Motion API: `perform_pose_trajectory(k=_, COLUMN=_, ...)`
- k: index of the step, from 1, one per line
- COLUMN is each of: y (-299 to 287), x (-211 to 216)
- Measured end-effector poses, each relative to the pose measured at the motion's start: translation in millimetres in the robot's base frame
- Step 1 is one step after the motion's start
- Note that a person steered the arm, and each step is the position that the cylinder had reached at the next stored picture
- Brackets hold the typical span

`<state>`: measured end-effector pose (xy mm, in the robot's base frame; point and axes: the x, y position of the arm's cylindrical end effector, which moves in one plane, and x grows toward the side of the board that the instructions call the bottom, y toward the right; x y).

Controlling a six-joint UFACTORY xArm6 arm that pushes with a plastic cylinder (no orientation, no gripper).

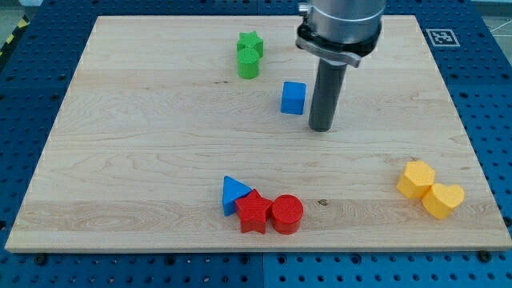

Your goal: Push blue cube to the right of green circle

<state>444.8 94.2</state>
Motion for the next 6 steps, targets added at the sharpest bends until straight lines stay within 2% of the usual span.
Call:
perform_pose_trajectory(k=2, y=-19.1, x=-15.9)
perform_pose_trajectory(k=3, y=-55.0, x=-15.9)
perform_pose_trajectory(k=4, y=-80.5, x=-33.2)
perform_pose_trajectory(k=5, y=-86.6, x=-97.9)
perform_pose_trajectory(k=6, y=-86.6, x=-130.3)
